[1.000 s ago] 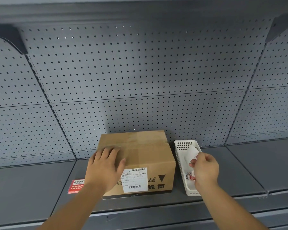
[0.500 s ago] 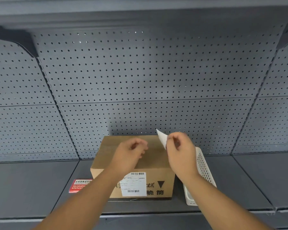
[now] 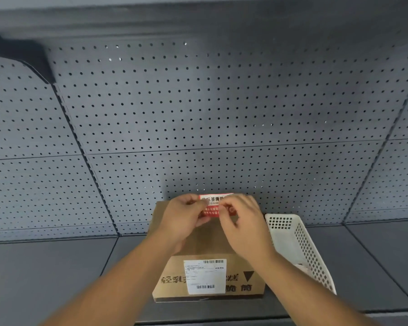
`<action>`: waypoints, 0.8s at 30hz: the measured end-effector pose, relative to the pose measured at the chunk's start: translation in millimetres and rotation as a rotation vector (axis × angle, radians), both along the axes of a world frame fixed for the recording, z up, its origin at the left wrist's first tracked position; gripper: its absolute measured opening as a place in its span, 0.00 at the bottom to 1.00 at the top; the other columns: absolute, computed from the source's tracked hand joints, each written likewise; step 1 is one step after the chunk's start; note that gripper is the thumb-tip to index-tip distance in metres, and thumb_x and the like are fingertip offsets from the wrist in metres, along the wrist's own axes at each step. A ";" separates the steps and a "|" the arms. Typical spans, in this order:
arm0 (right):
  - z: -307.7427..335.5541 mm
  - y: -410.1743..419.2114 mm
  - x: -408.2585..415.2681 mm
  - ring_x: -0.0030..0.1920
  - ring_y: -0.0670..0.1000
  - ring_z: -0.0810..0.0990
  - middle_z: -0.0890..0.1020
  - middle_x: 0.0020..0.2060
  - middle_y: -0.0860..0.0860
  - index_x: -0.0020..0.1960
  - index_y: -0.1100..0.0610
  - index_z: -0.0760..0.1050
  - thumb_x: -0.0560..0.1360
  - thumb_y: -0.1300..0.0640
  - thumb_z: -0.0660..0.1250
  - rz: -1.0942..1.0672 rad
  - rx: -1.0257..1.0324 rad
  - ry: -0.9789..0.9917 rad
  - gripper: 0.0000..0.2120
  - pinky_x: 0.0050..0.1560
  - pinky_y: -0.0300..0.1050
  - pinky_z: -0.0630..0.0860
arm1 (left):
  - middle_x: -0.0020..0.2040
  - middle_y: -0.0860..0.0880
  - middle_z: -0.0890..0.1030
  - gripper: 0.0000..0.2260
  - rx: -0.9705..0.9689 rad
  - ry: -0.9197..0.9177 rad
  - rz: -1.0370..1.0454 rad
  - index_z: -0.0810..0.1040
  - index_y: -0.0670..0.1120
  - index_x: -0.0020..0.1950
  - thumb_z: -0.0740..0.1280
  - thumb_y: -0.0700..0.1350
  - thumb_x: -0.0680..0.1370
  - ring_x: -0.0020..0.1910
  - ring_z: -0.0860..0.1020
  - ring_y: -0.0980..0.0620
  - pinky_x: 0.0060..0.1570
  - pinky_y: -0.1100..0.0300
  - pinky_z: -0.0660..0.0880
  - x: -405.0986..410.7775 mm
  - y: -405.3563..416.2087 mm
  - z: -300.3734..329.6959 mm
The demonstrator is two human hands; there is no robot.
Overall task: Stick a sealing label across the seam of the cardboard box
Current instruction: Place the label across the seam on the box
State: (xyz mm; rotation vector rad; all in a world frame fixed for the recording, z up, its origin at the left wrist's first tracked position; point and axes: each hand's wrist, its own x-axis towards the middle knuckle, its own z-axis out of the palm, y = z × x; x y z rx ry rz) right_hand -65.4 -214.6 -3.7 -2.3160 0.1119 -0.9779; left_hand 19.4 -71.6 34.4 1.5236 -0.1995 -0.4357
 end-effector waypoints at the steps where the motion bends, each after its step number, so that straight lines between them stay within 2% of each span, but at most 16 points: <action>1: -0.7 -1.1 4.7 0.52 0.46 0.75 0.80 0.50 0.45 0.56 0.52 0.79 0.80 0.53 0.67 -0.054 0.040 0.025 0.07 0.52 0.43 0.74 | 0.47 0.42 0.87 0.05 0.007 0.004 -0.010 0.84 0.38 0.51 0.71 0.39 0.81 0.45 0.87 0.52 0.44 0.63 0.83 6.1 2.2 -2.4; 4: 0.0 -7.4 18.5 0.45 0.45 0.79 0.81 0.46 0.44 0.57 0.49 0.77 0.80 0.51 0.70 -0.119 0.232 0.160 0.07 0.43 0.38 0.73 | 0.53 0.40 0.87 0.06 0.022 0.026 -0.040 0.83 0.40 0.55 0.71 0.41 0.81 0.51 0.87 0.49 0.45 0.63 0.83 24.3 5.8 -8.4; 5: 0.9 -9.4 23.2 0.41 0.43 0.80 0.82 0.43 0.42 0.52 0.48 0.77 0.80 0.51 0.69 -0.105 0.291 0.224 0.03 0.39 0.35 0.72 | 0.53 0.40 0.87 0.07 0.021 0.034 -0.046 0.83 0.40 0.56 0.71 0.41 0.80 0.52 0.87 0.49 0.45 0.63 0.83 29.8 6.1 -9.8; 6: 2.4 -10.9 27.3 0.36 0.41 0.79 0.82 0.38 0.43 0.47 0.49 0.78 0.81 0.50 0.68 -0.084 0.333 0.277 0.05 0.35 0.35 0.70 | 0.54 0.40 0.87 0.07 0.019 0.037 -0.053 0.83 0.40 0.57 0.72 0.41 0.80 0.53 0.87 0.49 0.45 0.64 0.83 35.0 6.0 -11.3; 8: 4.6 -13.7 33.1 0.29 0.40 0.75 0.83 0.34 0.47 0.41 0.50 0.79 0.82 0.49 0.66 -0.063 0.398 0.325 0.12 0.32 0.38 0.69 | 0.54 0.41 0.87 0.07 0.027 0.031 -0.061 0.83 0.40 0.57 0.72 0.41 0.80 0.52 0.87 0.49 0.45 0.64 0.83 43.6 5.3 -12.5; 10: 10.9 -15.1 36.1 0.27 0.43 0.73 0.82 0.31 0.50 0.38 0.52 0.79 0.82 0.49 0.66 -0.063 0.425 0.328 0.15 0.33 0.44 0.70 | 0.53 0.40 0.87 0.07 0.064 0.003 -0.054 0.84 0.41 0.56 0.72 0.41 0.80 0.49 0.87 0.49 0.45 0.63 0.83 51.8 4.8 -13.4; 14: 18.7 -17.2 44.0 0.30 0.48 0.74 0.83 0.33 0.55 0.37 0.55 0.80 0.81 0.50 0.66 -0.055 0.416 0.378 0.15 0.35 0.47 0.70 | 0.47 0.41 0.87 0.04 0.205 -0.138 -0.017 0.83 0.44 0.53 0.73 0.40 0.79 0.35 0.85 0.55 0.39 0.64 0.83 62.7 7.1 -13.4; 16: 18.5 -18.5 46.9 0.30 0.49 0.72 0.81 0.31 0.57 0.35 0.58 0.77 0.78 0.53 0.66 -0.058 0.384 0.416 0.15 0.35 0.47 0.69 | 0.43 0.43 0.87 0.07 0.271 -0.189 -0.002 0.79 0.45 0.55 0.73 0.39 0.78 0.32 0.84 0.55 0.36 0.64 0.82 65.5 8.9 -16.2; 18: 14.8 -18.2 47.9 0.29 0.49 0.68 0.74 0.26 0.54 0.31 0.58 0.71 0.77 0.53 0.65 -0.065 0.333 0.462 0.17 0.33 0.47 0.65 | 0.40 0.45 0.87 0.10 0.367 -0.240 -0.018 0.77 0.48 0.56 0.73 0.40 0.78 0.32 0.85 0.54 0.38 0.58 0.84 67.3 11.7 -22.9; 20: 9.0 -16.6 49.0 0.28 0.49 0.67 0.74 0.25 0.53 0.31 0.57 0.70 0.76 0.51 0.65 -0.082 0.255 0.508 0.17 0.32 0.47 0.65 | 0.39 0.46 0.87 0.09 0.487 -0.321 -0.050 0.76 0.52 0.56 0.72 0.43 0.78 0.36 0.86 0.49 0.42 0.49 0.85 68.8 14.4 -29.2; 22: 2.1 -16.0 49.6 0.27 0.49 0.71 0.79 0.27 0.55 0.33 0.59 0.75 0.74 0.49 0.66 -0.107 0.160 0.543 0.16 0.30 0.45 0.69 | 0.38 0.49 0.86 0.06 0.604 -0.442 -0.099 0.75 0.54 0.53 0.69 0.45 0.79 0.37 0.84 0.48 0.40 0.50 0.82 68.0 16.9 -32.4; 24: -3.2 -14.5 49.9 0.27 0.50 0.75 0.81 0.28 0.53 0.32 0.58 0.76 0.74 0.48 0.66 -0.106 0.093 0.568 0.16 0.31 0.46 0.73 | 0.36 0.52 0.83 0.05 0.679 -0.553 -0.128 0.74 0.54 0.50 0.67 0.44 0.79 0.37 0.82 0.50 0.40 0.52 0.79 66.1 18.8 -35.6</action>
